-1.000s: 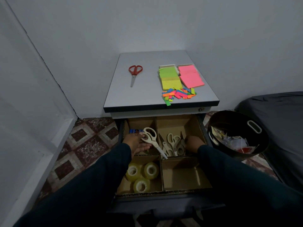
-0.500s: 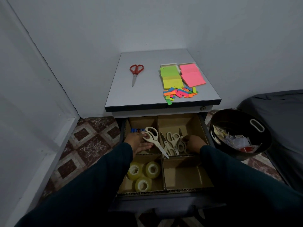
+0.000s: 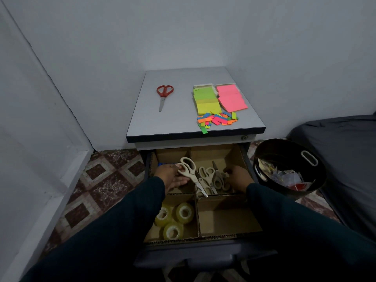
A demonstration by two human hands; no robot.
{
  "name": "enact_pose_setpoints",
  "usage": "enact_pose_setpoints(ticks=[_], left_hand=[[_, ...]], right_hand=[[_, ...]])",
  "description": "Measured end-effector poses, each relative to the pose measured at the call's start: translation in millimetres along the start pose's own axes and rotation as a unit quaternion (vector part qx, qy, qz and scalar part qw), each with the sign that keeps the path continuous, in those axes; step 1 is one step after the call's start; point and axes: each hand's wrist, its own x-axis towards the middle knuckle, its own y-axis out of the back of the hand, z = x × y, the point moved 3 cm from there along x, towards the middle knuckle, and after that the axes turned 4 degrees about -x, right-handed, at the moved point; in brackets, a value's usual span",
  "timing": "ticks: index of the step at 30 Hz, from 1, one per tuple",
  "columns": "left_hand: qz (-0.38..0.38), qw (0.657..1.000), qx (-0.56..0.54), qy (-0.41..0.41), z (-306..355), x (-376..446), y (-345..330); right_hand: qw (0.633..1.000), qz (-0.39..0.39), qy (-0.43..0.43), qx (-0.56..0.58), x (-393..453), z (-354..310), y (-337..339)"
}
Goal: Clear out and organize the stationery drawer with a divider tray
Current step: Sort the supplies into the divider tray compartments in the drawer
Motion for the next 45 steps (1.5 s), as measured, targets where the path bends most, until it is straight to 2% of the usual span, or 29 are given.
enact_pose_setpoints(ticks=[3, 7, 9, 19, 22, 24, 26, 28, 32, 34, 36, 39, 45], left_hand=[[-0.007, 1.000, -0.002, -0.012, 3.8, -2.7, -6.8], [-0.015, 1.000, -0.006, -0.012, 3.8, -7.6, -20.5], [-0.025, 1.000, -0.007, -0.005, 1.0, -9.8, -28.2], [-0.061, 0.998, -0.011, 0.006, -0.2, -12.7, -51.0], [-0.043, 0.997, 0.054, -0.040, -0.2, -7.9, -46.4], [0.005, 0.973, 0.184, -0.141, 1.6, 0.1, -32.9], [0.041, 0.926, 0.299, -0.226, 3.4, 2.7, -17.0], [0.049, 0.880, 0.381, -0.279, 1.3, 1.8, -2.5], [0.026, 0.787, 0.515, -0.339, -7.1, 7.9, 21.3], [0.008, 0.736, 0.586, -0.339, -13.4, 14.3, 32.7], [-0.009, 0.700, 0.632, -0.332, -20.1, 19.6, 42.2], [-0.014, 0.683, 0.643, -0.346, -25.6, 17.7, 44.8], [-0.008, 0.694, 0.625, -0.358, -31.4, 21.6, 47.0]], right_hand=[[0.992, 0.037, 0.002, 0.124, -9.8, -3.7, 4.4], [0.966, -0.023, 0.050, 0.254, -32.9, -22.1, 6.7], [0.956, -0.045, 0.073, 0.281, -42.3, -29.0, 8.5], [0.979, -0.032, 0.076, 0.189, -43.2, -21.9, 16.7], [0.987, -0.013, 0.068, 0.148, -37.7, -15.5, 15.8], [0.994, 0.019, 0.060, 0.086, -32.1, -10.1, 18.2], [0.998, 0.040, 0.057, -0.006, -26.0, -7.5, 21.9], [0.995, 0.042, 0.045, -0.080, -19.2, -7.8, 23.9], [0.992, 0.009, 0.009, -0.129, -6.7, -10.1, 19.5], [0.991, -0.002, 0.006, -0.135, -1.0, -10.2, 14.9], [0.990, -0.007, -0.008, -0.137, 4.9, -7.9, 9.8], [0.989, 0.001, -0.036, -0.144, 8.7, -4.6, 3.4], [0.988, 0.040, -0.064, -0.137, 12.7, -5.2, 1.1]])
